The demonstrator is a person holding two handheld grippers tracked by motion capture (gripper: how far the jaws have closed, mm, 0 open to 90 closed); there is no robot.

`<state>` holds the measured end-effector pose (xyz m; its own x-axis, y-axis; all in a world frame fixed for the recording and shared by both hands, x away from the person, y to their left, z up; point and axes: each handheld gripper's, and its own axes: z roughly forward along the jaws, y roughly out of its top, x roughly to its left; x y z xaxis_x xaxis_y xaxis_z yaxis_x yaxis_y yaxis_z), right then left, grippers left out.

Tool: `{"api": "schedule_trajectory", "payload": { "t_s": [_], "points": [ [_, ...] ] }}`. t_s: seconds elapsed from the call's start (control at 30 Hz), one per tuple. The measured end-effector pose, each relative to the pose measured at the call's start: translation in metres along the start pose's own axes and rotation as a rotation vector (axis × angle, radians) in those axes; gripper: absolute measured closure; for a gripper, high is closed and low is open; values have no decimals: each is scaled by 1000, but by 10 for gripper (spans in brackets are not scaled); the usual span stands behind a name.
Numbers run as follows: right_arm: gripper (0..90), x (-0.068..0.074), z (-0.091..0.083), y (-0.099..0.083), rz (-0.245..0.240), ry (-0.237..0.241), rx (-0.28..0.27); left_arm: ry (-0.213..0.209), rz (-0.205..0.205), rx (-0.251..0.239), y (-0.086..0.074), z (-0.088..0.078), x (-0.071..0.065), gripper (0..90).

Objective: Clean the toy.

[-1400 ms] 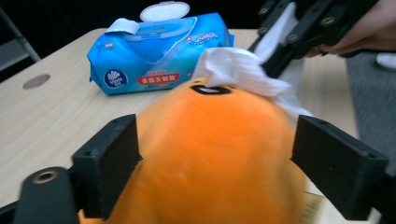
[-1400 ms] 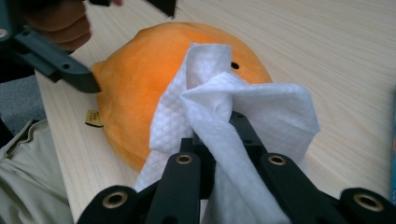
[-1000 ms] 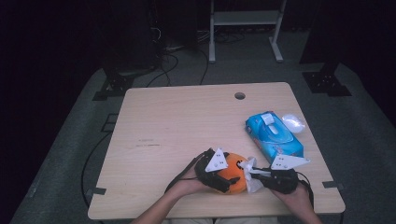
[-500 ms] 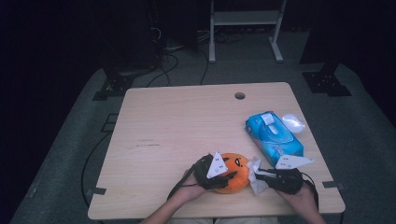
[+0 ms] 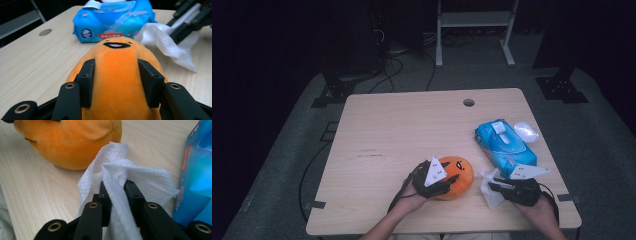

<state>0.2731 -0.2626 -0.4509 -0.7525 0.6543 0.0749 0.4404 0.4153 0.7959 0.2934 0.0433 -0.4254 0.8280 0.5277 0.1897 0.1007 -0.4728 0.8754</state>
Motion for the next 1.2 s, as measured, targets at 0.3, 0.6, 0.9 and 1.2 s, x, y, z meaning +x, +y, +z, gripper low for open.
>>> {"api": "schedule_trajectory", "payload": {
  "t_s": [0.3, 0.6, 0.9, 1.2],
  "points": [
    [603, -5, -3, 0, 23, 0, -26, 45, -42, 8, -6, 0, 22, 539],
    [545, -7, -7, -1, 37, 8, -48, 86, -33, 15, -3, 0, 34, 538],
    [497, -2, -8, 2, 29, 22, -61, 50, -55, 37, -5, 6, 43, 441],
    [461, 0, -11, 6, 37, 21, -79, 36, -97, -6, 3, -15, 48, 308]
  ]
}}
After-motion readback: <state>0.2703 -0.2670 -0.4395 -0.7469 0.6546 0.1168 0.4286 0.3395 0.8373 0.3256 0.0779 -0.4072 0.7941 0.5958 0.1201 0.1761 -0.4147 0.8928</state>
